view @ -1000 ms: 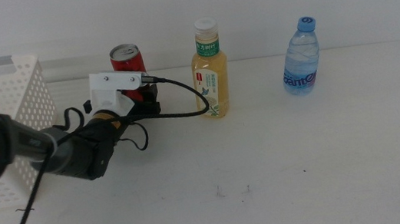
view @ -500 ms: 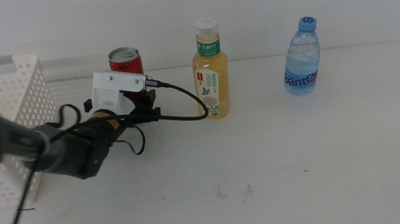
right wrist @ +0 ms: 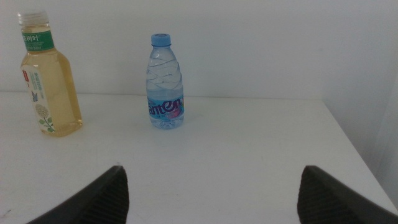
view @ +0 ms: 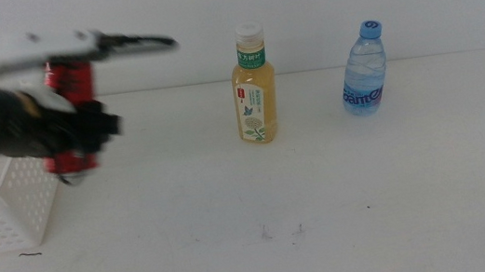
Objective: Use arms to grab the bottles and put them into the dustbin to the left of the table.
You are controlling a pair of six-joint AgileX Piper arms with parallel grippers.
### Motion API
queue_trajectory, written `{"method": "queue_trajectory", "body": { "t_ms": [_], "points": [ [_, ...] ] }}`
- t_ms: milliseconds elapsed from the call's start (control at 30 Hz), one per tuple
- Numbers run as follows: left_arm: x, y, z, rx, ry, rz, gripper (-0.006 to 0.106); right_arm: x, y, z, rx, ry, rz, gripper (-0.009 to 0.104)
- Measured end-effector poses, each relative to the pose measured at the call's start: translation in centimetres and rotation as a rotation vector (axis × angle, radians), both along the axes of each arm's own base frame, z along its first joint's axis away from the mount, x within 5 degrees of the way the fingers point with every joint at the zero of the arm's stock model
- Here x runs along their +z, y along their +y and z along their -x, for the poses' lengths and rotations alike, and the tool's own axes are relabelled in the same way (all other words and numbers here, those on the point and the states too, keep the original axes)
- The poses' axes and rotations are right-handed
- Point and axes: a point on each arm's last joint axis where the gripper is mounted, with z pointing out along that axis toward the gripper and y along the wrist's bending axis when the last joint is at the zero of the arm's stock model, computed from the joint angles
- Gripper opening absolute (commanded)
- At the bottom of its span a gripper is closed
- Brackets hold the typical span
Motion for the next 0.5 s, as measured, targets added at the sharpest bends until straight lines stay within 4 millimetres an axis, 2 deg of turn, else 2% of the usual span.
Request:
{"method": "queue_trajectory", "body": {
  "t_ms": [133, 233, 300, 400, 500],
  "points": [
    [4.4, 4.1, -1.0, 0.011, 0.133, -0.018, -0.002, 0.0, 0.0, 0.0, 0.0, 0.0, 0.0, 0.086],
    [6.6, 8.6, -2.4, 0.061, 0.172, -0.008, -0.002, 0.0, 0.0, 0.0, 0.0, 0.0, 0.0, 0.086],
    [7.4, 11.4, -3.6, 0.114, 0.185, -0.005, -0.002, 0.0, 0.0, 0.0, 0.0, 0.0, 0.0, 0.086],
    [6.8, 15.4, -5.4, 0.174, 0.226, -0.019, -0.002, 0.0, 0.0, 0.0, 0.0, 0.0, 0.0, 0.086],
    [3.9, 17.9, -7.3, 0.191, 0.292, -0.023, -0.002, 0.0, 0.0, 0.0, 0.0, 0.0, 0.0, 0.086]
  ]
}}
